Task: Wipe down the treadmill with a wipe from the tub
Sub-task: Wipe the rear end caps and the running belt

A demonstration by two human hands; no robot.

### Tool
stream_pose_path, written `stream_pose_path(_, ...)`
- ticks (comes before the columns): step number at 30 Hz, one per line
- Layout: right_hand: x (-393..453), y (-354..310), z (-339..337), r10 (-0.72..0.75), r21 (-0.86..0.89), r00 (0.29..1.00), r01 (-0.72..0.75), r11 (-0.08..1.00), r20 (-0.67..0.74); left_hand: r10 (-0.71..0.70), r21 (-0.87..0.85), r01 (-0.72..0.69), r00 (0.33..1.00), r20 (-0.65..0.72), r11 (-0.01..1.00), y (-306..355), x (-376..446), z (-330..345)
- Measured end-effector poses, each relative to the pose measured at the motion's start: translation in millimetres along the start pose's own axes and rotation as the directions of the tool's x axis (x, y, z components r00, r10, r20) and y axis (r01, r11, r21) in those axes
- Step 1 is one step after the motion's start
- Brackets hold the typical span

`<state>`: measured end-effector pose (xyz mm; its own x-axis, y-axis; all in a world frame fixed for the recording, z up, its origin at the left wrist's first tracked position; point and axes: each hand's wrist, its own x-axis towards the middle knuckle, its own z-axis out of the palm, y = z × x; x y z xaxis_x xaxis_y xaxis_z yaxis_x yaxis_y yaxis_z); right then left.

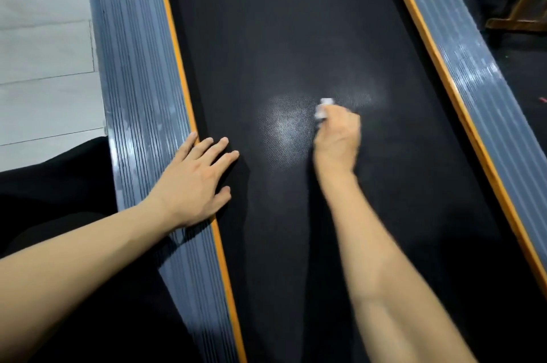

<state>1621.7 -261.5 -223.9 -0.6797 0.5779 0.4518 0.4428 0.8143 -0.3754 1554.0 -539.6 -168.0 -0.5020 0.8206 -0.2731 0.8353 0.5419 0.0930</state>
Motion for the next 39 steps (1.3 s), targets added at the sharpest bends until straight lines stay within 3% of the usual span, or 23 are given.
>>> stream_pose_path(2,-26,-73,17,-0.235,0.152,0.965,0.216,0.964,0.113,-0.011,-0.07,0.008,0.999,-0.049,0.998,-3,3,-2)
stream_pose_path(4,-47,-116,18,-0.387,0.307,0.903,0.321,0.896,0.185,-0.027,-0.105,0.014,0.992,-0.123,0.994,-12,7,-7)
stream_pose_path(7,-31,-90,10,-0.534,0.325,0.827,0.464,0.824,0.174,-0.025,-0.02,0.023,0.992,-0.122,1.0,-31,12,-23)
stream_pose_path(9,5,-39,6,-0.412,0.198,0.9,0.382,0.902,0.14,0.044,0.051,-0.041,0.997,-0.056,0.998,-42,14,-35)
stream_pose_path(11,44,31,-5,-0.144,0.014,0.989,0.144,0.989,0.038,0.104,0.096,-0.1,0.994,-0.037,0.99,-49,17,-40)
stream_pose_path(12,57,66,-14,-0.024,-0.032,1.0,0.023,0.999,-0.015,0.13,0.114,-0.123,0.99,-0.052,0.986,-52,23,-40)
stream_pose_path(15,70,126,-32,0.243,-0.074,0.969,-0.247,0.966,-0.053,0.26,0.151,-0.245,0.961,-0.093,0.958,-53,59,-36)
stream_pose_path(18,67,127,-24,0.358,-0.058,0.932,-0.361,0.931,-0.055,0.334,0.122,-0.317,0.93,-0.151,0.94,-53,122,-44)
stream_pose_path(24,67,109,-28,0.423,-0.017,0.902,-0.426,0.905,-0.084,0.256,0.066,-0.25,0.962,-0.099,0.966,-77,182,-56)
stream_pose_path(29,75,104,-23,0.432,-0.079,0.898,-0.438,0.895,-0.087,0.18,0.098,-0.194,0.974,0.14,0.976,-88,146,-62)
stream_pose_path(32,78,110,-25,0.448,-0.122,0.888,-0.458,0.88,-0.106,0.093,0.288,-0.186,0.947,0.308,0.939,-87,139,-83)
stream_pose_path(35,85,116,-22,0.323,-0.292,0.928,-0.367,0.883,-0.187,0.031,0.327,-0.152,0.937,0.347,0.933,-84,135,-89)
stream_pose_path(37,85,126,-21,0.241,-0.416,0.959,-0.283,0.864,-0.152,-0.028,0.278,-0.069,0.943,0.331,0.958,-74,126,-82)
stream_pose_path(39,85,133,-21,0.245,-0.411,0.966,-0.259,0.874,-0.086,-0.052,0.25,-0.024,0.955,0.293,0.968,-69,119,-72)
